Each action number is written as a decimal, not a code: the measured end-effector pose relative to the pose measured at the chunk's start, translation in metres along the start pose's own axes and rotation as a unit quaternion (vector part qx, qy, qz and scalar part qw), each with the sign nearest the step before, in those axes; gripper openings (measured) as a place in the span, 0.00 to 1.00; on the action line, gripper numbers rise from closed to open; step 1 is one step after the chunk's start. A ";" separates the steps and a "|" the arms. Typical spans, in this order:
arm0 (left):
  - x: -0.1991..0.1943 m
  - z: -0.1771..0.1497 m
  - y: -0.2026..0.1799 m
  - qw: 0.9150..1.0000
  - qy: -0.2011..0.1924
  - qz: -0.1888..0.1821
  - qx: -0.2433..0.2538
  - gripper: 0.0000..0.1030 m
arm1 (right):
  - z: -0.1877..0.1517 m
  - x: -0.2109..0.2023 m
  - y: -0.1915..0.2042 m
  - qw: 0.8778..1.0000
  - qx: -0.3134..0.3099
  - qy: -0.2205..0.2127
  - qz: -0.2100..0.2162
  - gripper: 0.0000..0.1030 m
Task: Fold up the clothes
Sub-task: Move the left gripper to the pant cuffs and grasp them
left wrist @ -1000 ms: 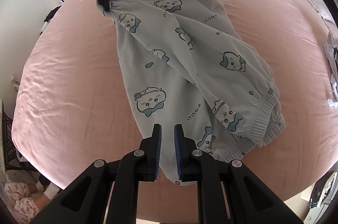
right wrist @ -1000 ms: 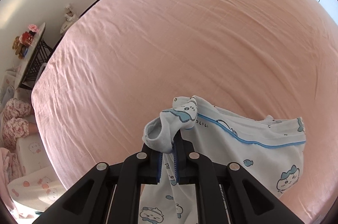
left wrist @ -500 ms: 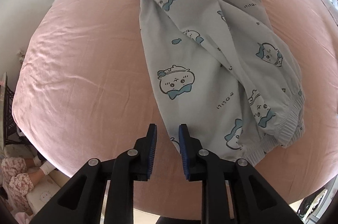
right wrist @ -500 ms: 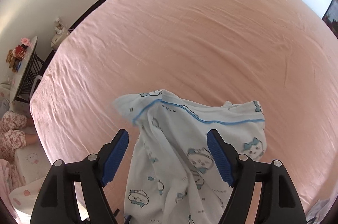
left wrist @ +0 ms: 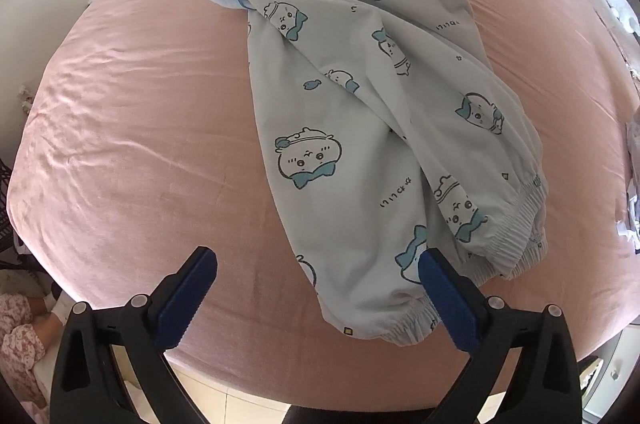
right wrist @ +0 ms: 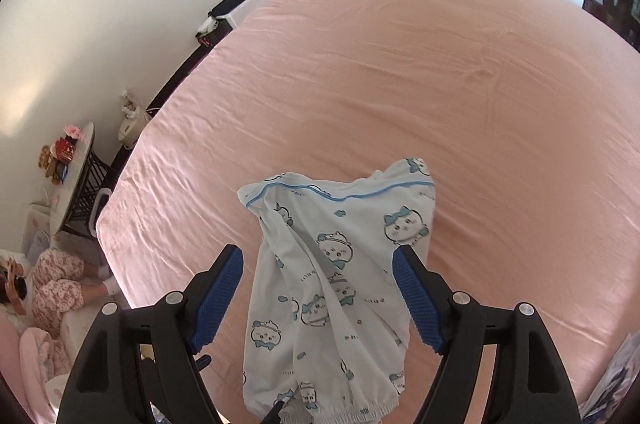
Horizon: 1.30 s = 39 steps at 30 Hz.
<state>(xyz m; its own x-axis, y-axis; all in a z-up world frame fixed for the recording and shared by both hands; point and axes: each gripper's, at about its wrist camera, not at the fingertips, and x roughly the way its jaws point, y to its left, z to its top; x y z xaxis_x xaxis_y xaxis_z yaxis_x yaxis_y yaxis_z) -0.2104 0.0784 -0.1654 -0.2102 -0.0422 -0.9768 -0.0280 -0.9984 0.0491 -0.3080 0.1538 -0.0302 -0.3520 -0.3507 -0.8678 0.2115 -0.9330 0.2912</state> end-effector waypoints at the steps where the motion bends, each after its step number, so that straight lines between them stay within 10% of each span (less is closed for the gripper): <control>1: 0.000 -0.001 0.001 1.000 0.001 -0.002 -0.001 0.99 | -0.006 -0.005 -0.007 1.000 0.007 -0.004 0.002 0.75; 17: -0.025 -0.003 0.018 0.995 -0.044 -0.087 -0.027 0.99 | -0.116 -0.045 -0.074 0.998 0.046 -0.044 -0.020 0.76; 37: 0.007 0.019 -0.073 0.990 -0.097 -0.045 0.096 0.99 | -0.233 -0.015 -0.124 0.989 0.103 -0.106 -0.033 0.76; 39: -0.008 -0.018 -0.066 0.989 -0.096 -0.035 0.106 0.99 | -0.239 -0.012 -0.124 0.988 0.095 -0.111 -0.039 0.76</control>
<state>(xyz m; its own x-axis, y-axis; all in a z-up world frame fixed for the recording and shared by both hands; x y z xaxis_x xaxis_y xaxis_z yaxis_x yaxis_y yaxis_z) -0.1896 0.1439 -0.1641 -0.3810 0.0559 -0.9229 -0.2500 -0.9672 0.0446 -0.1119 0.2932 -0.1516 -0.5567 -0.2665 -0.7869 0.0074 -0.9487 0.3160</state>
